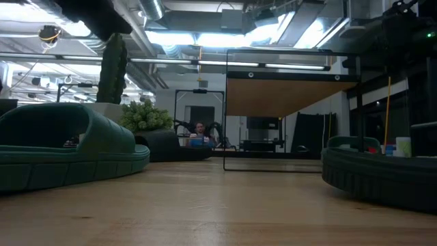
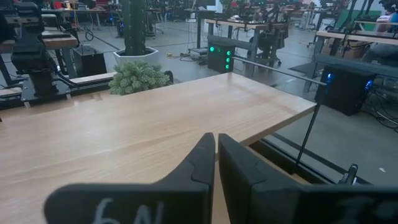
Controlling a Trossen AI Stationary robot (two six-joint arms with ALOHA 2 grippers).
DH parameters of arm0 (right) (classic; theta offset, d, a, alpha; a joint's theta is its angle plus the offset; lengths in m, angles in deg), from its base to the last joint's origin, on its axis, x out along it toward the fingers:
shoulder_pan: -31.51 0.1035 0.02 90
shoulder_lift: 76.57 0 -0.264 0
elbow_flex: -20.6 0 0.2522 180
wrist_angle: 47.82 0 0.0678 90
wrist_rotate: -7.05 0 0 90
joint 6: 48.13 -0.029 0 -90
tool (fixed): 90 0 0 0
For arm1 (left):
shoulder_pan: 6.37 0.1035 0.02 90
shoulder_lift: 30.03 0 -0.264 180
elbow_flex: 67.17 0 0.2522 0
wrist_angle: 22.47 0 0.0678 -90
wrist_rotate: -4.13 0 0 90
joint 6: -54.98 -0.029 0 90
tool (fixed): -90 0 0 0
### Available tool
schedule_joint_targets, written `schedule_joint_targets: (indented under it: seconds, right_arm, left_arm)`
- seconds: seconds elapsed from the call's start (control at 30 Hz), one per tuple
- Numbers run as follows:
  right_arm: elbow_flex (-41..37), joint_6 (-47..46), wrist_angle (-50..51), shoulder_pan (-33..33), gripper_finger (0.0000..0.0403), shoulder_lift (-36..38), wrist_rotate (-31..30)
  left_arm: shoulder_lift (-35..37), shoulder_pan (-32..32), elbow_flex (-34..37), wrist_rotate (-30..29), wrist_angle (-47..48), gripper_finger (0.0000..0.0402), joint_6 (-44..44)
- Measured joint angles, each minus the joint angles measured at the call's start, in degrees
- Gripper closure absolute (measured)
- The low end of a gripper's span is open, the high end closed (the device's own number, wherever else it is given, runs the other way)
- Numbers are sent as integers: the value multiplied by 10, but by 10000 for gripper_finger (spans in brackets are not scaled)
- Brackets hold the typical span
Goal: Pick and place slides into the shelf
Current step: Put the bottom green slide on the shelf
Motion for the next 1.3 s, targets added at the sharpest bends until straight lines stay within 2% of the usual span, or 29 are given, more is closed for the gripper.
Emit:
schedule_joint_targets:
  seconds: [0.43,0.67,0.9,1.13,1.3]
  right_arm:
    - [0,0,0,0,380,0,0]
    - [0,2,0,0,380,0,0]
    - [0,10,0,0,380,0,0]
    - [0,2,3,0,380,0,0]
    - [0,4,3,0,380,0,0]
  left_arm:
    - [-143,-95,-80,-59,24,402,56]
    - [-229,-133,-147,-87,112,402,137]
    - [-294,-173,-214,-91,184,402,216]
    - [-342,-194,-220,-91,205,402,254]
    - [-371,-196,-220,-52,205,401,282]
